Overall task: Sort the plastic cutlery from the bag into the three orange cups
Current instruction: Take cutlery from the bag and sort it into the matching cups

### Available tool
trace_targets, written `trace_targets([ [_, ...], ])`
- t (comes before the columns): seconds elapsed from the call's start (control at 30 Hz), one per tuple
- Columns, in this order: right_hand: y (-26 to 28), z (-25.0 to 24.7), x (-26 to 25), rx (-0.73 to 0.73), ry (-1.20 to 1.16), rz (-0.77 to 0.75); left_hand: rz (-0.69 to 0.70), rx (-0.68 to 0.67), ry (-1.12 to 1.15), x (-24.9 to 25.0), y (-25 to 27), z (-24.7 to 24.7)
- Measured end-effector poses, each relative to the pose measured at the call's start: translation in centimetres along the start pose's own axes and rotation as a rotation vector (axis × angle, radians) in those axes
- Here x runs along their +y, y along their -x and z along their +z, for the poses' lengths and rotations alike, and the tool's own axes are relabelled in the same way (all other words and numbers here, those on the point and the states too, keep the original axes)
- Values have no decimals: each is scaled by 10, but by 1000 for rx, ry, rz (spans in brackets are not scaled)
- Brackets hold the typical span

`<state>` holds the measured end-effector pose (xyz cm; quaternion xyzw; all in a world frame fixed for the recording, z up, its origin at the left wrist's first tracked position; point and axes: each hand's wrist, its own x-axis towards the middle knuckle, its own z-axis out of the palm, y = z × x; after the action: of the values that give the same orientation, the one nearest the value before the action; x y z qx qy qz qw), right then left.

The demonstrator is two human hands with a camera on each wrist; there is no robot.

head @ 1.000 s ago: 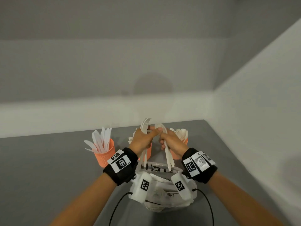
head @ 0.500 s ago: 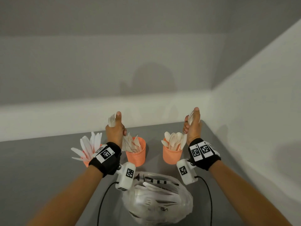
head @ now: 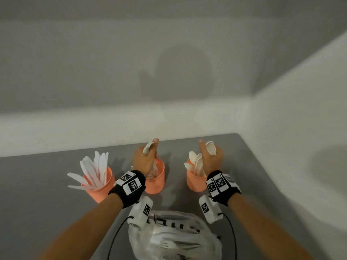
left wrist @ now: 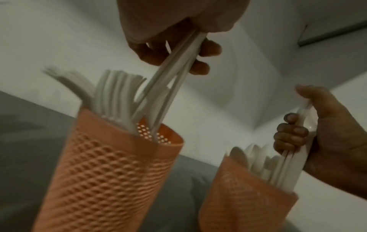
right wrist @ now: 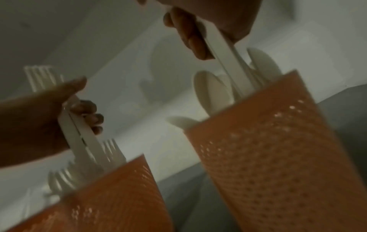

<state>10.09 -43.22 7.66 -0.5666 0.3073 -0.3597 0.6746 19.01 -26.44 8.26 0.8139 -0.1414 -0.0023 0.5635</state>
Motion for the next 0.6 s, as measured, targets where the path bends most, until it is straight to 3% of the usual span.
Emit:
trace_targets([
  [0.17, -11, -5, 31, -15, 249, -73, 161, -34, -343, -23, -5, -1],
  [0.43, -11, -13, 38, -221, 576, -361, 137, 111, -241, -18, -4, 2],
  [0.6, -20, -18, 46, -215, 680, -548, 190, 92, -317, -16, -3, -3],
])
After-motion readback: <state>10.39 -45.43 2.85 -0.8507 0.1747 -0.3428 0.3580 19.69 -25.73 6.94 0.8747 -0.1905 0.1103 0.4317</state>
